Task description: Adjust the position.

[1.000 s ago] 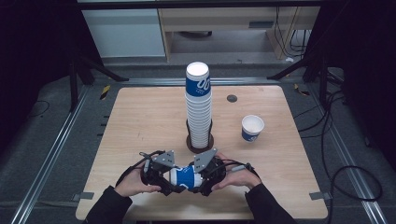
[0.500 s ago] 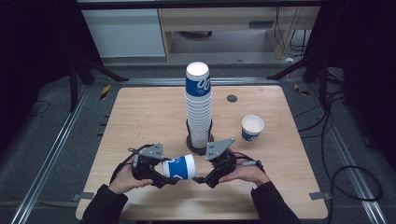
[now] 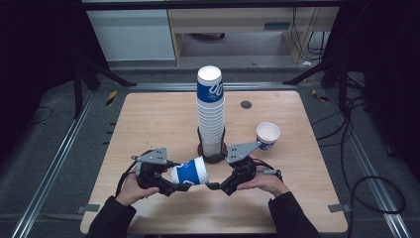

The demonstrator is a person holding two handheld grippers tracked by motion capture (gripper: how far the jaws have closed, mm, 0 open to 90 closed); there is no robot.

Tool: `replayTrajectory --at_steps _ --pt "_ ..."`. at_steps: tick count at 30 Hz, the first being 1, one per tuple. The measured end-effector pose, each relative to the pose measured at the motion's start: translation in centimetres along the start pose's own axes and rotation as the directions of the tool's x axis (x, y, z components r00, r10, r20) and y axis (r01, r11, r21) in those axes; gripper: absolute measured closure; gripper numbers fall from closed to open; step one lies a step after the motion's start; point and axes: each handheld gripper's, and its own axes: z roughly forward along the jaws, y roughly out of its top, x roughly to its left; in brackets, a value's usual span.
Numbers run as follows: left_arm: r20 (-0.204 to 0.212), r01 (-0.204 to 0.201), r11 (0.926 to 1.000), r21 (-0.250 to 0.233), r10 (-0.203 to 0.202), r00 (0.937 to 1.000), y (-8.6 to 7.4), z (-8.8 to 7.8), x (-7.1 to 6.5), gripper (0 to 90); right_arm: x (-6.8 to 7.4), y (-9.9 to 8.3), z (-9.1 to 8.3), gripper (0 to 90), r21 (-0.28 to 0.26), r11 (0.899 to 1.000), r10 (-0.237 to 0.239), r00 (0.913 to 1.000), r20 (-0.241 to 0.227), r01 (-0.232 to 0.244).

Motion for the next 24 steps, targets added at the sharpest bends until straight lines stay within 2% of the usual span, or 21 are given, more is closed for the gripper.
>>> replayTrajectory --at_steps 5,8,11,24 --pt "0.024 -0.009 0.9999 -0.004 0.009 0.9997 0.1 0.3 -0.3 26.0 0.1 0.0 0.3 8.0 -0.016 1.000 0.012 0.9994 -0.033 -0.012" --pt "0.038 -0.016 0.9999 -0.002 0.016 0.9992 0.1 0.5 -0.4 26.0 0.3 0.0 0.7 8.2 -0.033 0.999 0.018 0.9974 -0.070 -0.021" --pt "0.061 -0.014 0.9998 -0.011 0.014 0.9980 0.0 0.9 -0.5 26.0 0.4 -0.1 0.9 9.0 -0.026 0.999 0.017 0.9965 -0.082 -0.019" --pt "0.080 -0.028 0.9996 0.000 0.027 0.9964 0.1 1.3 -0.9 26.1 0.6 -0.3 1.4 14.4 -0.032 0.999 0.021 0.9911 -0.131 -0.026"
